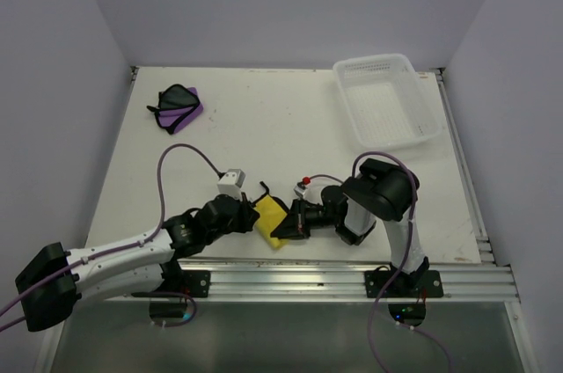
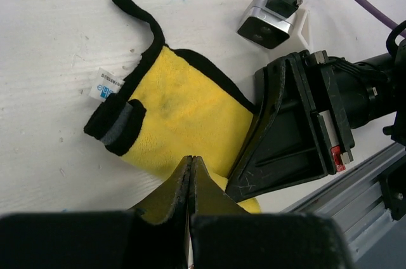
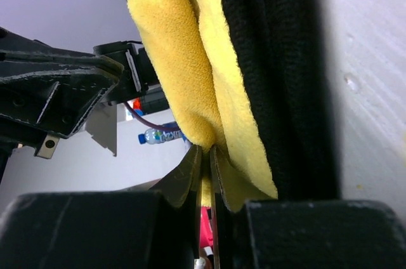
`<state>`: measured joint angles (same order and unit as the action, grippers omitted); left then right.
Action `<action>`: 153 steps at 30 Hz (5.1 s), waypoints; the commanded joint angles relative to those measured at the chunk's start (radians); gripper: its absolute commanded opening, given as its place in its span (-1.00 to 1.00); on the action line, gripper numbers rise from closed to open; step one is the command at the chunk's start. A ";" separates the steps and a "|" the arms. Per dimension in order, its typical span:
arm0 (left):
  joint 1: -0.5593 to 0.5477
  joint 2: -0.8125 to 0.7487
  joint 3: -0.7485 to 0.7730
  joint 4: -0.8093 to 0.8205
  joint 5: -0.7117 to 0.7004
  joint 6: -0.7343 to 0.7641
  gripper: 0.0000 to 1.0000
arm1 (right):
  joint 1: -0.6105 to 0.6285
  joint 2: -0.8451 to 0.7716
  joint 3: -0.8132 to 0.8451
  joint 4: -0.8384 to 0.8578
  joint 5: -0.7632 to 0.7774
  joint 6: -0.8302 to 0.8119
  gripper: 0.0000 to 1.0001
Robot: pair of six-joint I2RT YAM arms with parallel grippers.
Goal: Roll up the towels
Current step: Roll the towel
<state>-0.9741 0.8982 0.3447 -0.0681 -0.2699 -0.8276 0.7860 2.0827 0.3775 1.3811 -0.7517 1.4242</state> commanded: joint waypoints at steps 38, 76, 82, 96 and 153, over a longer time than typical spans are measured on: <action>-0.023 0.165 -0.047 0.296 -0.066 0.039 -1.00 | -0.030 0.025 -0.005 0.130 0.006 0.032 -1.00; -0.015 0.413 -0.053 0.370 -0.061 -0.031 -1.00 | 0.306 -0.905 0.279 -1.679 0.948 -0.878 -0.03; -0.015 0.415 -0.035 0.346 -0.049 -0.031 -1.00 | 0.519 -0.876 0.296 -1.617 1.221 -0.890 0.05; -0.014 0.413 -0.007 0.304 -0.034 -0.030 -1.00 | 0.656 -0.644 0.394 -1.490 1.401 -0.998 0.24; 0.005 0.369 0.019 0.255 0.009 -0.033 -1.00 | 0.688 -0.569 0.296 -1.357 1.483 -0.849 -0.04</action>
<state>-0.9646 1.2743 0.3431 0.2459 -0.2680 -0.8639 1.4712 1.5139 0.6735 -0.0387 0.6910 0.5507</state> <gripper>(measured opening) 0.005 0.478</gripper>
